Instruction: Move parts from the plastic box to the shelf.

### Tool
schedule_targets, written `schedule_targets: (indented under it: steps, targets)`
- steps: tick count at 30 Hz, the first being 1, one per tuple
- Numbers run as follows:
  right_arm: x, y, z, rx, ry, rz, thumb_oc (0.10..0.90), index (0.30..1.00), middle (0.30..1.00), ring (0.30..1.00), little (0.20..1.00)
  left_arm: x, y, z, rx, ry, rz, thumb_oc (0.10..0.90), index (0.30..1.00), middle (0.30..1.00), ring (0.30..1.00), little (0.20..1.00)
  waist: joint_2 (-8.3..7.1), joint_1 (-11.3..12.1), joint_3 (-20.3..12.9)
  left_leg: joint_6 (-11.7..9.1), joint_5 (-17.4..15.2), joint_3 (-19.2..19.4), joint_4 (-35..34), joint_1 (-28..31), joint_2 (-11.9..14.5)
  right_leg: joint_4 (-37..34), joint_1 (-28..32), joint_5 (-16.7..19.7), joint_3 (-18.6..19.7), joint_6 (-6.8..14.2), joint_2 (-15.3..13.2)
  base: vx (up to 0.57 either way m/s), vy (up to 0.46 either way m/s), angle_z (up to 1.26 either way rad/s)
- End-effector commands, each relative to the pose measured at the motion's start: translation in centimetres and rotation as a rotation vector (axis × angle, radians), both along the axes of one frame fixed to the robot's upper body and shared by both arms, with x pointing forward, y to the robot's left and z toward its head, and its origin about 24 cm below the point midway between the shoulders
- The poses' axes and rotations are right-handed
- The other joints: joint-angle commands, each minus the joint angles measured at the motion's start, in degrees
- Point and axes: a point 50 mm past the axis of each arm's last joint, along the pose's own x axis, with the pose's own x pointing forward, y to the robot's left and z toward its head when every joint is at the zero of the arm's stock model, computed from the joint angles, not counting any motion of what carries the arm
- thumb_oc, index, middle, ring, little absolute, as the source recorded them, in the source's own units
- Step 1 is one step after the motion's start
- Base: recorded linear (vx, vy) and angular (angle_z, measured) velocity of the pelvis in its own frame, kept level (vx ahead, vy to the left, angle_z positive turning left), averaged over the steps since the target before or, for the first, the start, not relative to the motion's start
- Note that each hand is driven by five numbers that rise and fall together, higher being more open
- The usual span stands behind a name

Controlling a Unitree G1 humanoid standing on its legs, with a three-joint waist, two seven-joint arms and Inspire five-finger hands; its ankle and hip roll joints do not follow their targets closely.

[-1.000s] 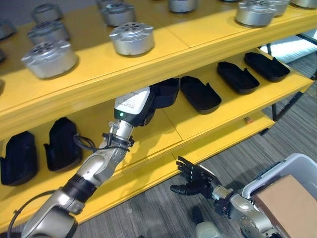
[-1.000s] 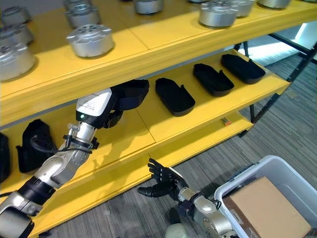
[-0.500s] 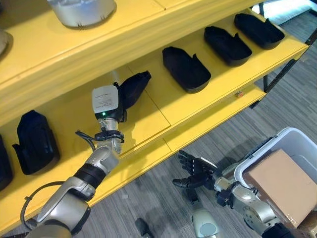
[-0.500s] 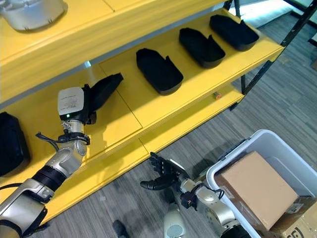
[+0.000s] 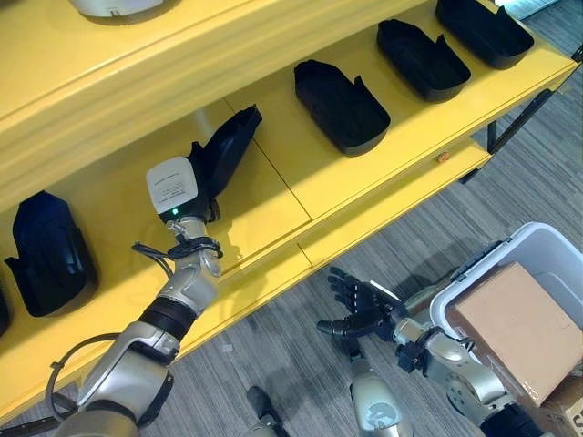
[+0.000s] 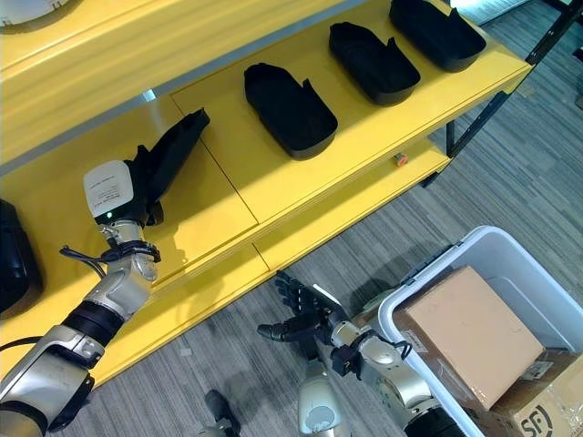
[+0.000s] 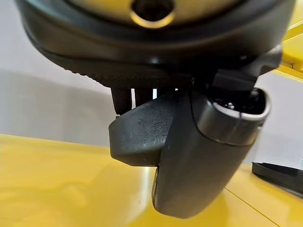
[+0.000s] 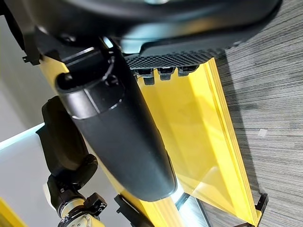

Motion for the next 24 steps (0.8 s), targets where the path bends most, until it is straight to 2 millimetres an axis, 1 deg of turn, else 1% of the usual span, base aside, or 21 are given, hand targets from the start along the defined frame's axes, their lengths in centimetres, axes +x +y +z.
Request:
schedule_targets:
  steps: [1, 7, 10, 11, 16, 19, 22, 24]
  targets:
    - [0.6, 3.3, 4.9, 0.183, -0.237, 0.078, 0.9, 1.0, 1.0, 1.0, 1.0, -0.2, 3.9, 2.9, 0.038, -0.094, 0.189, 0.4, 0.3, 0.3, 0.3, 0.3, -2.83, 0.89, -2.93, -0.65, -0.02, -1.09, -0.23, 1.39, 3.88, 0.0, 0.93, -3.64, -1.83, 2.21, -3.05, 0.0, -0.015, 0.04]
    - [0.7, 3.3, 4.9, 0.19, -0.24, 0.062, 0.9, 1.0, 1.0, 1.0, 1.0, -0.6, 4.3, 2.5, -0.048, -0.124, 0.204, 0.4, 0.3, 0.3, 0.3, 0.3, -2.8, 1.58, -2.52, -0.58, 0.0, -1.71, -0.23, 1.35, 3.71, 0.0, 1.4, -3.85, -2.35, 2.15, -3.17, 0.01, -0.006, 0.02]
    - [0.6, 3.4, 4.9, 0.197, -0.24, 0.051, 0.9, 1.0, 1.0, 1.0, 1.0, -1.1, 4.3, 2.5, -0.133, -0.2, 0.204, 0.4, 0.3, 0.3, 0.3, 0.3, -2.87, 2.13, -2.13, -0.46, -0.05, -2.14, -0.23, 1.24, 3.58, 0.0, 1.65, -4.09, -2.6, 2.09, -3.31, 0.02, -0.034, 0.07]
    - [0.5, 3.5, 4.9, 0.2, -0.24, 0.044, 0.9, 1.0, 1.0, 1.0, 1.0, -1.3, 4.1, 2.4, -0.198, -0.245, 0.196, 0.4, 0.3, 0.3, 0.3, 0.3, -2.94, 2.42, -1.91, -0.36, -0.07, -2.36, -0.23, 1.2, 3.48, 0.02, 1.78, -4.22, -2.76, 2.02, -3.34, 0.02, -0.037, 0.06]
    - [0.4, 3.8, 4.8, 0.213, -0.248, 0.026, 0.9, 1.0, 1.0, 1.0, 1.0, -1.8, 3.1, 2.4, -0.35, -0.343, 0.154, 0.4, 0.3, 0.3, 0.3, 0.3, -3.14, 3.18, -1.22, -0.32, 0.0, -2.99, -0.23, 0.9, 3.45, 0.13, 1.99, -4.55, -3.16, 1.91, -3.38, 0.0, -0.037, 0.03]
    - [0.4, 4.0, 4.8, 0.219, -0.253, 0.02, 0.9, 1.0, 1.0, 1.0, 1.0, -2.2, 2.7, 2.0, -0.424, -0.377, 0.144, 0.4, 0.3, 0.3, 0.3, 0.3, -3.28, 3.57, -0.92, -0.3, -0.03, -3.38, -0.23, 0.83, 3.43, 0.13, 2.16, -4.68, -3.41, 1.83, -3.33, 0.01, -0.019, 0.05]
    - [0.3, 4.2, 4.8, 0.224, -0.252, 0.013, 0.9, 1.0, 1.0, 1.0, 1.0, -2.5, 2.1, 1.3, -0.464, -0.384, 0.137, 0.4, 0.3, 0.3, 0.3, 0.3, -3.53, 3.92, -0.73, -0.31, -0.04, -3.59, -0.23, 0.74, 3.45, 0.1, 2.2, -4.74, -3.55, 1.8, -3.34, 0.0, -0.017, 0.05]
    - [0.4, 4.4, 4.8, 0.228, -0.249, 0.01, 0.9, 1.0, 1.0, 1.0, 1.0, -2.4, 1.7, 1.1, -0.453, -0.368, 0.122, 0.4, 0.3, 0.3, 0.3, 0.3, -3.73, 3.98, -0.54, -0.32, -0.11, -3.61, -0.23, 0.66, 3.54, 0.13, 2.1, -4.73, -3.56, 1.77, -3.3, 0.0, 0.0, 0.0]
